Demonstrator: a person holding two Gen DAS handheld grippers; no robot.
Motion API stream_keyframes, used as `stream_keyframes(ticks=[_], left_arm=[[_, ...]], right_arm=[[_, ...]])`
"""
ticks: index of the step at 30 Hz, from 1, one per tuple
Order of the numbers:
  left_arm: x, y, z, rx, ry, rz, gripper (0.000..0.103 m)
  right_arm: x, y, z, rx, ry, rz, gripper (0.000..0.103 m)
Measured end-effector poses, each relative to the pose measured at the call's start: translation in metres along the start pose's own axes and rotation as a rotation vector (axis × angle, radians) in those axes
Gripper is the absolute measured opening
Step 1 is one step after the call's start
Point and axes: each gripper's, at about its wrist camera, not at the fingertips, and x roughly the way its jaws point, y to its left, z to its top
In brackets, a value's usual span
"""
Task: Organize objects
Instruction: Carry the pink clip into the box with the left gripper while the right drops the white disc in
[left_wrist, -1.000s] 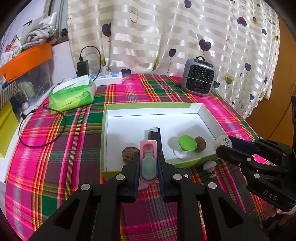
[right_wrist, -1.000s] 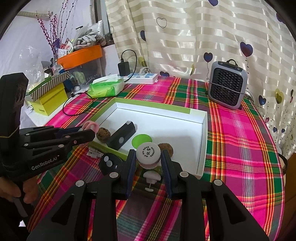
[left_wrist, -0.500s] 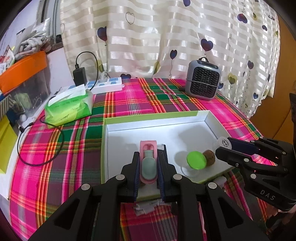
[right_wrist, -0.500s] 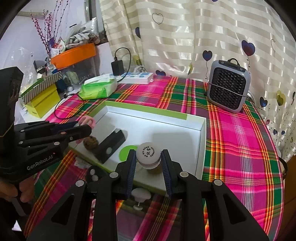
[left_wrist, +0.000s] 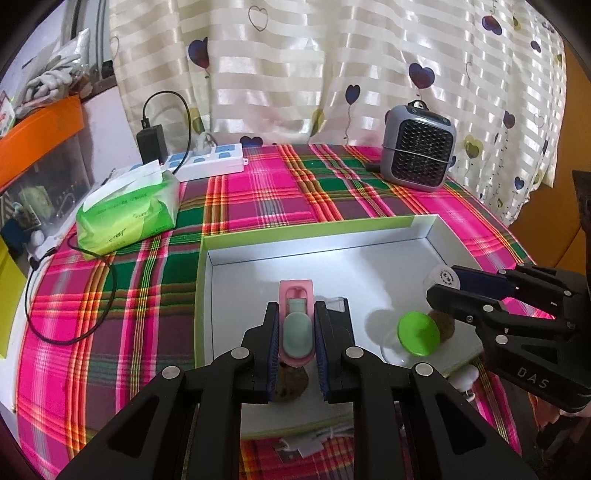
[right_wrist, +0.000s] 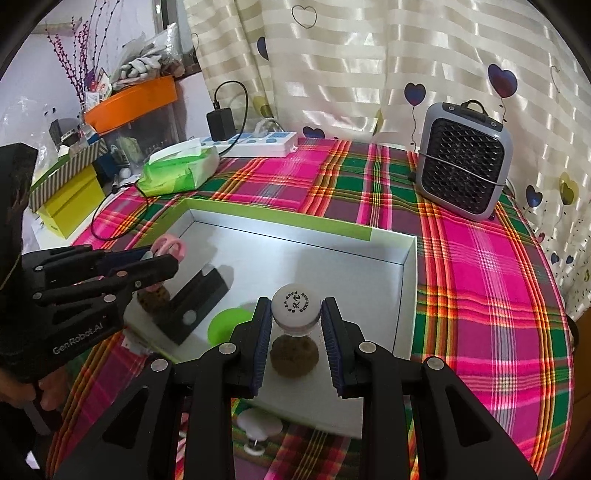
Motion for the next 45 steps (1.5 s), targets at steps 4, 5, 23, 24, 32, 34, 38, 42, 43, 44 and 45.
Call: stream_keyframes(ticks=[4,5,23,24,32,34,38,42,43,44,45], left_arm=[[0.008,0.001,0.003,0.0,0.01,-0.002,0.016],[0.01,0.001,0.003,0.0,0.014,-0.003,0.016],[0.035,0.001,0.0,0.008,0.081,-0.014,0.016],[0.034,0.001,0.001,0.007,0.082,-0.018,0.016],[0.025,0.0,0.0,-0.006,0.071,-0.031,0.018],[0.02,0.0,-0.001,-0.009,0.065,-0.04,0.018],[0.011,-0.001,-0.002,-0.014,0.046,-0.045,0.018],[0.003,-0.002,-0.004,-0.019,0.035,-0.041,0.018],[0.002,-0.001,-0.004,-0.021,0.033,-0.041,0.018],[0.0,-0.001,-0.005,-0.022,0.032,-0.041,0.018],[-0.002,-0.001,-0.006,-0.025,0.03,-0.042,0.018]], right_arm=[[0.011,-0.004,0.001,0.005,0.023,-0.004,0.029],[0.013,-0.004,0.001,0.007,0.028,-0.003,0.029],[0.028,-0.005,0.0,-0.006,0.065,0.005,0.029],[0.028,-0.005,0.0,-0.005,0.063,0.004,0.029],[0.012,-0.004,0.0,-0.006,0.024,0.001,0.039],[0.008,-0.002,-0.001,-0.011,0.018,0.001,0.039],[-0.001,0.002,-0.004,-0.015,0.009,0.007,0.039],[-0.011,0.007,-0.006,-0.021,-0.004,0.007,0.039],[-0.013,0.008,-0.007,-0.023,-0.007,0.007,0.039],[-0.015,0.009,-0.008,-0.023,-0.009,0.007,0.039],[-0.017,0.011,-0.009,-0.024,-0.013,0.007,0.039]])
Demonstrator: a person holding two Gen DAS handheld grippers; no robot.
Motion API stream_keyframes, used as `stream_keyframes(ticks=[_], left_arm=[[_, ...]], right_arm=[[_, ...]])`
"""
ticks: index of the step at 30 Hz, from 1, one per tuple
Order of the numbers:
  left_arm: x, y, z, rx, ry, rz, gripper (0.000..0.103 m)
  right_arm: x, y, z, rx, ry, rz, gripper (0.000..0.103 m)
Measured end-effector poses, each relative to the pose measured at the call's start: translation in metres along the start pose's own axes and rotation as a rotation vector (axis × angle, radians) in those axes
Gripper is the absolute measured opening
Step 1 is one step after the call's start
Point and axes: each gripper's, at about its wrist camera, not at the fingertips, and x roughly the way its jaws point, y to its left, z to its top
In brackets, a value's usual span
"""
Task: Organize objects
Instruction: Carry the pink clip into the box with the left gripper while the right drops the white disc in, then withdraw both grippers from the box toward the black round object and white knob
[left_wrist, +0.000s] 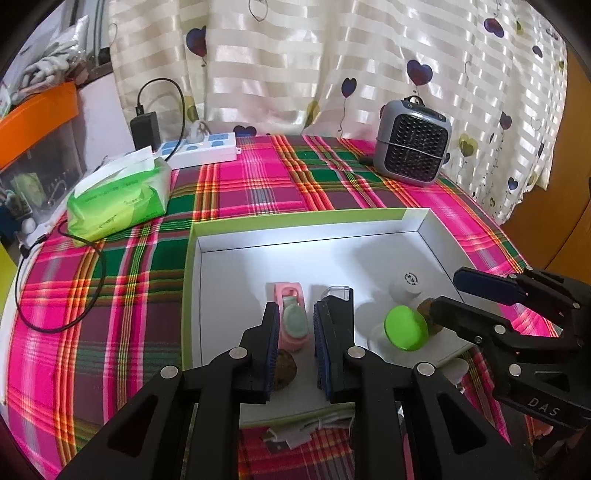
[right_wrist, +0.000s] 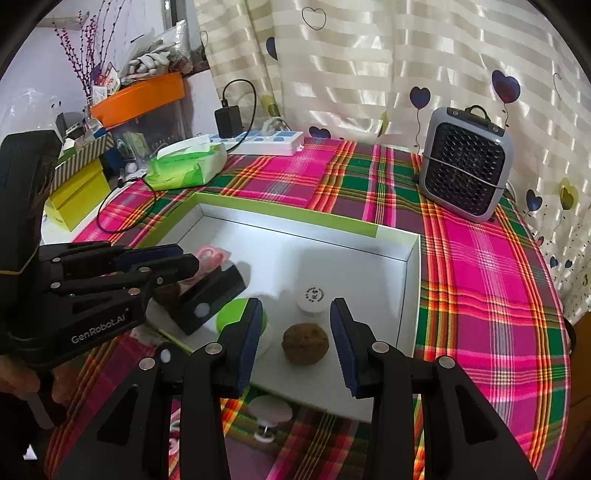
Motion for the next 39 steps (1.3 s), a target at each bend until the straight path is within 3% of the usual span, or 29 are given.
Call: stream_keyframes(ticks=[18,39], left_arm=[[-0.034,-0.011,-0.021,0.01,-0.036,-0.033,0.018],[-0.048,-0.011,-0.038,-0.007,-0.069,-0.094,0.018]], right_arm=[[-0.024,0.019,-0.02,-0.009,-0.035,0.027,0.039],[-0.033,0.018,-0.033,0.008,-0.096,0.066,0.04]])
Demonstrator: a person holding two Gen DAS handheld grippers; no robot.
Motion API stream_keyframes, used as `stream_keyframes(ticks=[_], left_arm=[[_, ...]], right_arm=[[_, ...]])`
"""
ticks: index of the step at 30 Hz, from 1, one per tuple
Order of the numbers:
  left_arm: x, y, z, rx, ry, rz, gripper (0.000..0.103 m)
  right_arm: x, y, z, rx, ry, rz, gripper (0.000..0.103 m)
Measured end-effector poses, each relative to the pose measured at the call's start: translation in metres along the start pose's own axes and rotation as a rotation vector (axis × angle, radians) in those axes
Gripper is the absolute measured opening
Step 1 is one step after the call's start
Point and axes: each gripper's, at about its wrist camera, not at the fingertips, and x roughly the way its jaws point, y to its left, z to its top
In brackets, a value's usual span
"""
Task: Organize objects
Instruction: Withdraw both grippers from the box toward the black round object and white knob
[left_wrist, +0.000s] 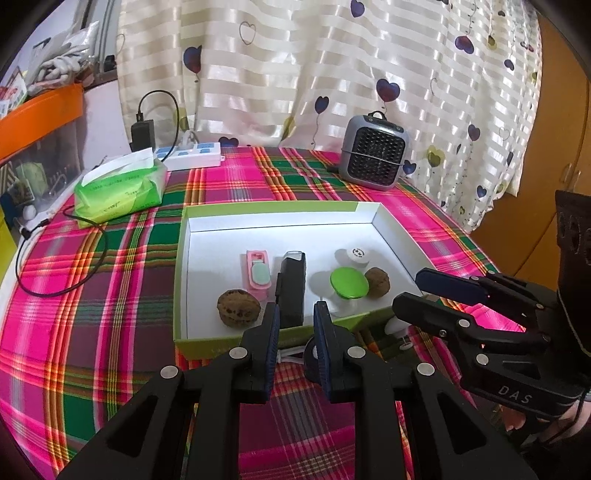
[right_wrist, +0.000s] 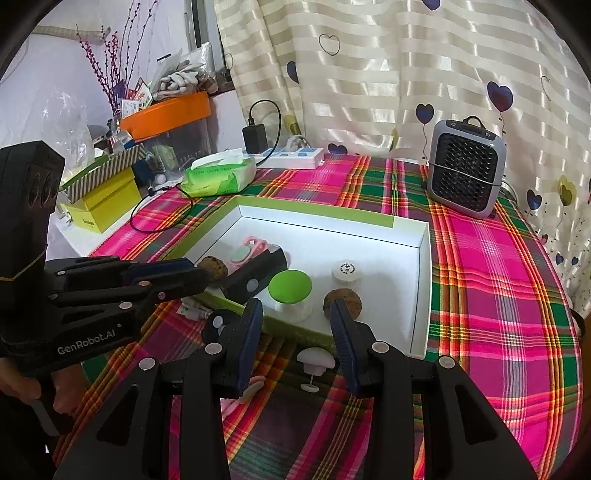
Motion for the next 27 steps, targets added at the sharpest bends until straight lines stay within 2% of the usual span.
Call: stream_keyframes(ticks=[16,27], left_arm=[[0.005,0.0,-0.005,-0.001,0.023,-0.026,0.018],[0.005,0.001,-0.008,-0.016,0.026,-0.029,0.018]], right_arm=[[0.002,-0.009,-0.008,0.027,-0.003,0.055,0.04],[0.002,-0.016,-0.008,0.06,-0.007,0.053,0.04]])
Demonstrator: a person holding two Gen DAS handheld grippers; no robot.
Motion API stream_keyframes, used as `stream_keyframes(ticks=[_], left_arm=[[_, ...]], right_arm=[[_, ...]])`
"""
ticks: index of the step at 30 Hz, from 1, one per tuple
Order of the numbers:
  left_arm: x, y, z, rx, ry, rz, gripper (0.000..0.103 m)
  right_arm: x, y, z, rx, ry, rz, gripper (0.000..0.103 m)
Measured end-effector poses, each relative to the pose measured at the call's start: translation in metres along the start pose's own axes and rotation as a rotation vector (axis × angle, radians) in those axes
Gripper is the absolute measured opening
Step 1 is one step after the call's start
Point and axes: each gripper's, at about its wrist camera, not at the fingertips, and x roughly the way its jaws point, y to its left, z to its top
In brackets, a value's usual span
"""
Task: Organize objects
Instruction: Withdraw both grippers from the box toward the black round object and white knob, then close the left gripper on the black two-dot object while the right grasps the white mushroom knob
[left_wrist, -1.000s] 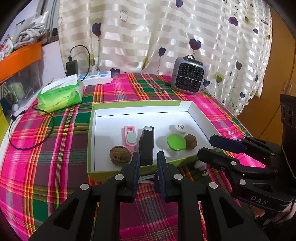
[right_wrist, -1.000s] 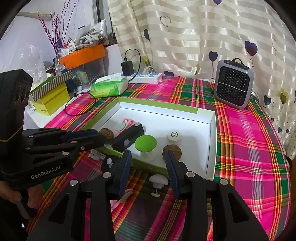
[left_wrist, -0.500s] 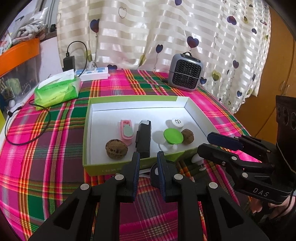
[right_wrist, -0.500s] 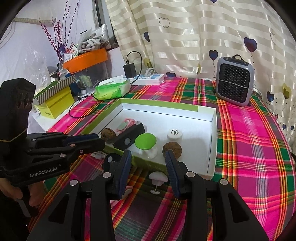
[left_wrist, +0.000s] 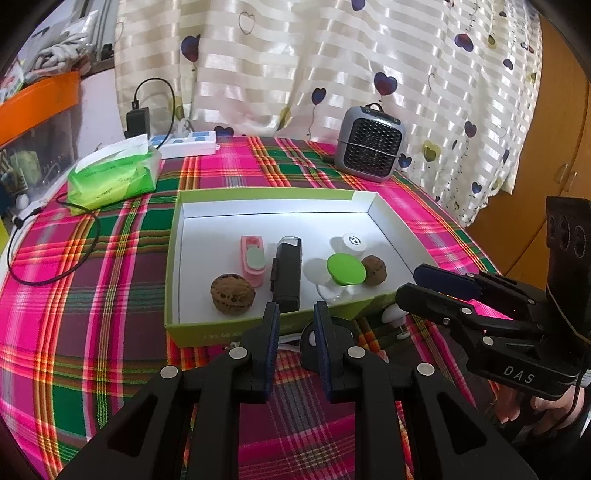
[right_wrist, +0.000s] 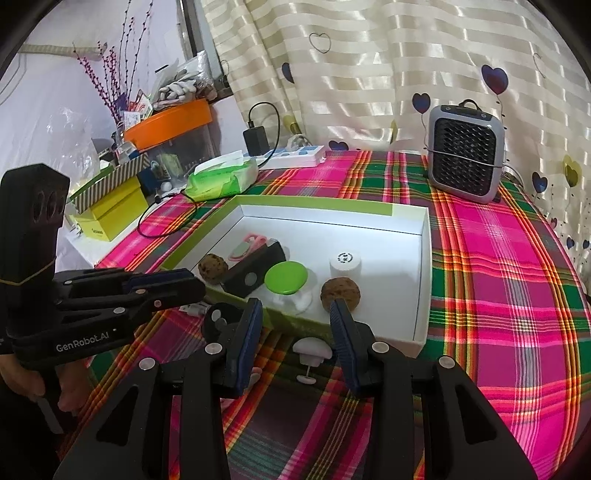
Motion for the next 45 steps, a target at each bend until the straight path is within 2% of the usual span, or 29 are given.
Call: stream_keyframes(ticks=[9,19,45], left_arm=[[0.0,-0.003,-0.001,0.021,0.012,-0.025,0.018],[0.002,-0.009,-0.003,0.043,0.029,-0.038,0.028],[0.018,-0.015,-0.009,0.093,0.082,-0.021,0.035]], right_arm=[[0.002,0.005,-0.002,-0.029,0.03,0.023,0.04],[0.006,0.007,-0.007,-0.052,0.068,0.027,0.04],[0.016,-0.005,-0.012,-0.012,0.132,-0.042,0.04]])
